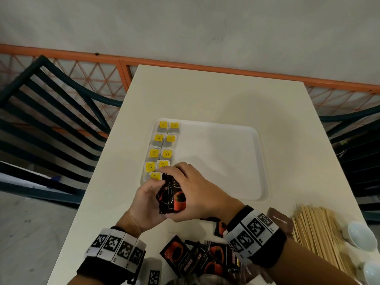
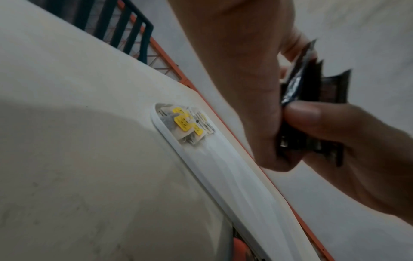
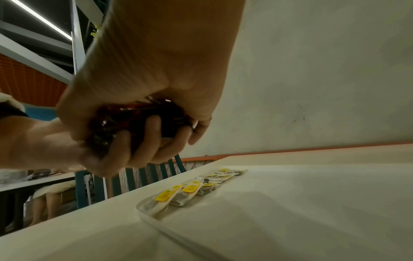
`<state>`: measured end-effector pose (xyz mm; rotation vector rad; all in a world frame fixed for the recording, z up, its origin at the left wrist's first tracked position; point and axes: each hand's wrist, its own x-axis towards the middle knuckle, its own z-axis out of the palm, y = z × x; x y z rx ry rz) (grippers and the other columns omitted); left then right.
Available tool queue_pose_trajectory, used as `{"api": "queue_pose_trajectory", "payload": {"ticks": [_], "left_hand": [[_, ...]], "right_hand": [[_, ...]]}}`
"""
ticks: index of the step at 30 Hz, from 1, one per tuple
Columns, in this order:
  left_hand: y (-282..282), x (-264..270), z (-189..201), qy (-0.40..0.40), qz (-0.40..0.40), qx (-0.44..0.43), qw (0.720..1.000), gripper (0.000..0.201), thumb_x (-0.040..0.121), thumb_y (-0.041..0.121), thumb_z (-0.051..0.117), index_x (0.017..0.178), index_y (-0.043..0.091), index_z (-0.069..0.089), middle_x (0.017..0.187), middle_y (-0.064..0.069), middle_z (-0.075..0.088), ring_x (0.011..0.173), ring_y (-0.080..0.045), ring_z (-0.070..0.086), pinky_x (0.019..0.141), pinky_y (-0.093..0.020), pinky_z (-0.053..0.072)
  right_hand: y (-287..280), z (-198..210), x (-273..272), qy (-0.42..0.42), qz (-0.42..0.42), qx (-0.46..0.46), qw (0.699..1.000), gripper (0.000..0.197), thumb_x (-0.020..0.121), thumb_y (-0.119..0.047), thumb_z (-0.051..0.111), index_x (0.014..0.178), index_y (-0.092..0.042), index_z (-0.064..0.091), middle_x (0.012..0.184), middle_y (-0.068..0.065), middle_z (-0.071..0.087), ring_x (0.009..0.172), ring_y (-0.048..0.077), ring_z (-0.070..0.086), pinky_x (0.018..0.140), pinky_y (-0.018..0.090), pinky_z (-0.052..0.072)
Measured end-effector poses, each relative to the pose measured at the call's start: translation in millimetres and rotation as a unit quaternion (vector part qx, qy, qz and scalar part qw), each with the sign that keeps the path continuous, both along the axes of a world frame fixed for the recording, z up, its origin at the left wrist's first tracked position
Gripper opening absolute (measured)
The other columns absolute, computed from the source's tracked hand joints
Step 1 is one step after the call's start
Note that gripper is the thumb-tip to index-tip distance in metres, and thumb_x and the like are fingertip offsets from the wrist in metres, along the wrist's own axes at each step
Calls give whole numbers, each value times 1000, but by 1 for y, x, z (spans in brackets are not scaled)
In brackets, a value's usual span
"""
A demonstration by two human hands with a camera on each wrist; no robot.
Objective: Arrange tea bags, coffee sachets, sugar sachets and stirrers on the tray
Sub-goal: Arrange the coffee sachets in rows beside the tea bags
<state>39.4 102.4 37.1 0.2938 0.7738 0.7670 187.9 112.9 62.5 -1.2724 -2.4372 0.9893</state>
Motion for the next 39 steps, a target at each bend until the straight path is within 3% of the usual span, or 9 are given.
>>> {"api": "queue_pose_trajectory", "payload": {"ticks": [8,13,17,22,25,28,34,36,39], "left_hand": [[10,4,-4,-5,2,-2,1000,70,27,30,95,90,9,73,84,-14,71,74,-24,71,57,-30,57],[19,-1,-15,-7,1,11,1000,72,24,22,94,90,7,71,78,-15,70,69,-25,69,56,-31,56],[26,0,-21,11,-5,0,1000,74,20,25,93,89,9,71,76,-13,70,69,-23,69,58,-29,56],[34,-3,-19,1,-26,18,1000,69,35,29,94,96,7,72,89,-15,71,81,-23,70,63,-30,56],[38,-5,-20,13,-30,31,999,81,41,29,93,110,4,59,94,-16,71,86,-25,70,67,-29,56],[46,-5,-23,12,-25,23,999,76,38,24,92,105,7,63,90,-15,71,81,-24,70,63,-30,57],[57,-5,-30,71,38,64,995,63,49,20,70,109,6,58,88,-15,70,77,-25,69,58,-31,56],[59,-5,-35,85,82,74,990,65,49,18,68,112,6,55,87,-13,71,80,-28,68,58,-30,55],[62,-8,-39,113,121,93,982,64,57,9,66,120,16,53,89,-6,73,82,-22,69,59,-28,55]], "right_hand": [[14,-2,2,11,-7,-8,1000,111,57,-52,81,143,-33,15,135,0,27,126,14,27,110,32,27],[24,-3,0,16,-7,-34,999,105,64,-35,79,142,-37,9,131,0,29,119,14,30,102,25,22],[32,-7,-1,19,16,-48,999,108,62,-39,81,141,-37,7,137,0,25,128,16,24,111,30,18],[46,-18,2,50,13,-21,998,109,60,-39,83,142,-27,12,140,1,34,130,12,27,113,34,24],[55,-21,2,0,30,-6,1000,122,58,-49,81,146,-25,0,147,0,29,138,15,16,118,36,9],[60,-22,0,-64,54,-15,996,128,57,-58,78,148,-24,-5,154,-3,14,142,14,-1,118,40,-5],[65,-25,-1,2,0,-34,999,129,56,-60,77,146,-27,-9,150,-6,13,137,8,5,116,32,4],[65,-31,0,118,-84,-105,984,107,68,-59,67,143,-37,-5,144,-7,23,132,6,20,111,25,18],[69,-37,4,188,-189,-229,936,63,85,-43,59,132,-36,19,121,-2,41,99,5,49,80,13,44]]}}
